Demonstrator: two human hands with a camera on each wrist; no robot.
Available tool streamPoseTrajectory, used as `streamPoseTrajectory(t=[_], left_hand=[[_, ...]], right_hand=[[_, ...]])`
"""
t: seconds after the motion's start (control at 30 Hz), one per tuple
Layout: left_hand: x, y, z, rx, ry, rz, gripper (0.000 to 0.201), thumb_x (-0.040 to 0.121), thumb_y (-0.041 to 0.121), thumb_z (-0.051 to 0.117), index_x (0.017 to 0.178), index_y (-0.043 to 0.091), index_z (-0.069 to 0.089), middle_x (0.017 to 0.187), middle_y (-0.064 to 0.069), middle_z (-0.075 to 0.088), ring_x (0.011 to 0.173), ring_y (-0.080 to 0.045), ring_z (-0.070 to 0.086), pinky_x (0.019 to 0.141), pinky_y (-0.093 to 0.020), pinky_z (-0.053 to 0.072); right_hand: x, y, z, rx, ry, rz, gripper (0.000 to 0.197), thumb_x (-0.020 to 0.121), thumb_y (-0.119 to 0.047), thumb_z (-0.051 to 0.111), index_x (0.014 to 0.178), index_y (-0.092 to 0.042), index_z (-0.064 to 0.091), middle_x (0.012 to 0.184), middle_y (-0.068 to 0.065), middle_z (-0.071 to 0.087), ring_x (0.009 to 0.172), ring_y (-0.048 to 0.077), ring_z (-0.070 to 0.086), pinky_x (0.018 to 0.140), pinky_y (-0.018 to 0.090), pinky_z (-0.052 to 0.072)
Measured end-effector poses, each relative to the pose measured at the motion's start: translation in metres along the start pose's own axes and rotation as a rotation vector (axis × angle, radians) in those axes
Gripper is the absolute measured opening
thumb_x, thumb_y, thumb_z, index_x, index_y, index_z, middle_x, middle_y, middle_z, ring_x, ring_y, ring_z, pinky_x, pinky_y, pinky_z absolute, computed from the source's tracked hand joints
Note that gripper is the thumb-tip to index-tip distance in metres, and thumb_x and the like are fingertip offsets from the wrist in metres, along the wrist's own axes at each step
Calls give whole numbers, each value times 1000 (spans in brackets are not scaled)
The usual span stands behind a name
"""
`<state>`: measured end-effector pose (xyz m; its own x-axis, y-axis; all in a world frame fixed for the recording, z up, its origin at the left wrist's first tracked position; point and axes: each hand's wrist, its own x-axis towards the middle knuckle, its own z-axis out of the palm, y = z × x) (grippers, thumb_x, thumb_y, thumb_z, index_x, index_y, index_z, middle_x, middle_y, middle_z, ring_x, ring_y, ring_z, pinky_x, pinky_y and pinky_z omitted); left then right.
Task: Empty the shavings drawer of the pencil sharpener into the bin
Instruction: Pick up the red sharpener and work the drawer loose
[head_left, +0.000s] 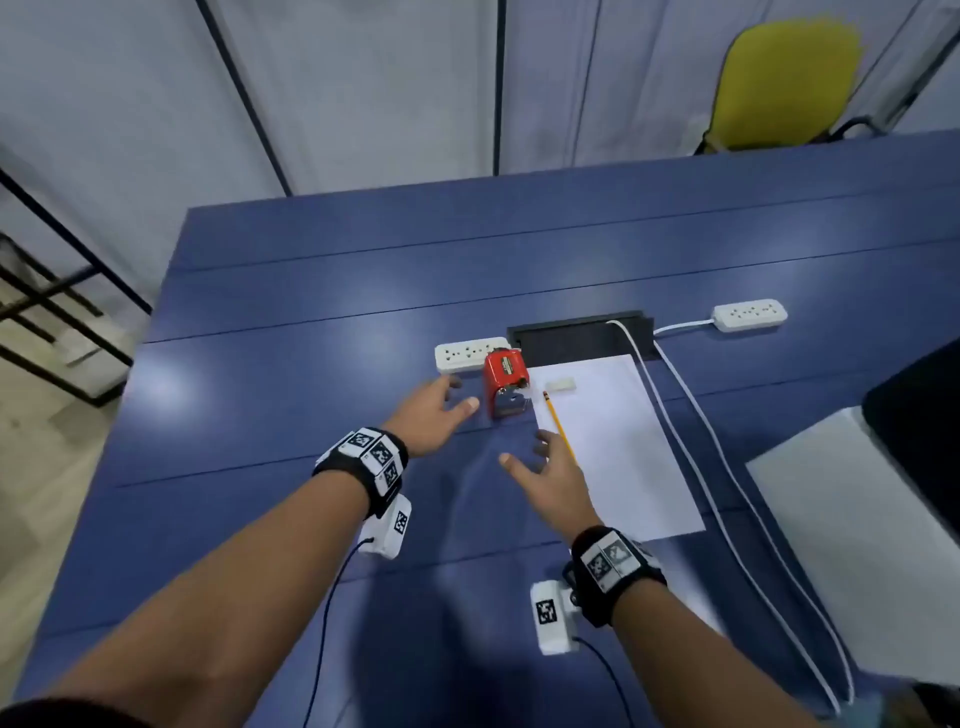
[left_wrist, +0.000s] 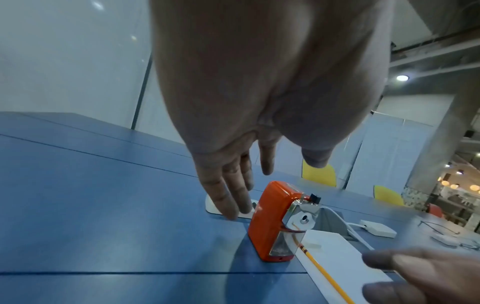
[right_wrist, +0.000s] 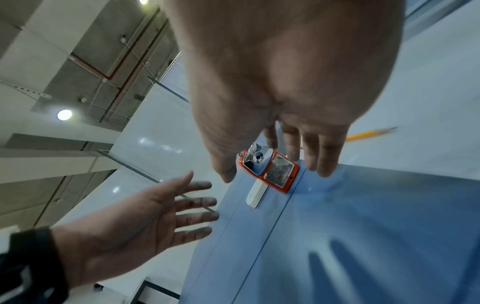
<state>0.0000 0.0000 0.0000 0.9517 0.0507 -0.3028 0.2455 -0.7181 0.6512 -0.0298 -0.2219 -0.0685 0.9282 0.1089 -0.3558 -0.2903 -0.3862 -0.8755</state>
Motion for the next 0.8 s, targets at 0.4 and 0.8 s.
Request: streamPoseTrajectory(t=[0.4, 0.8], left_hand=[[87, 11, 45, -149, 67, -18, 61, 105, 26, 63, 161, 17, 40, 153, -9, 58, 139, -26, 57, 117, -43, 44], [54, -3, 22, -132, -33, -44, 49, 104, 10, 59, 153, 14, 52, 146, -11, 64, 137, -28, 59, 118, -39, 42]], right_hand=[[107, -5, 42, 47, 225, -117, 72, 72, -23, 86, 137, -21, 55, 123, 3, 66, 112, 22, 68, 96, 44, 60], [94, -8, 38, -174, 124, -143, 70, 66, -37, 90, 127, -28, 59, 103, -3, 72, 90, 22, 70, 78, 36, 57]])
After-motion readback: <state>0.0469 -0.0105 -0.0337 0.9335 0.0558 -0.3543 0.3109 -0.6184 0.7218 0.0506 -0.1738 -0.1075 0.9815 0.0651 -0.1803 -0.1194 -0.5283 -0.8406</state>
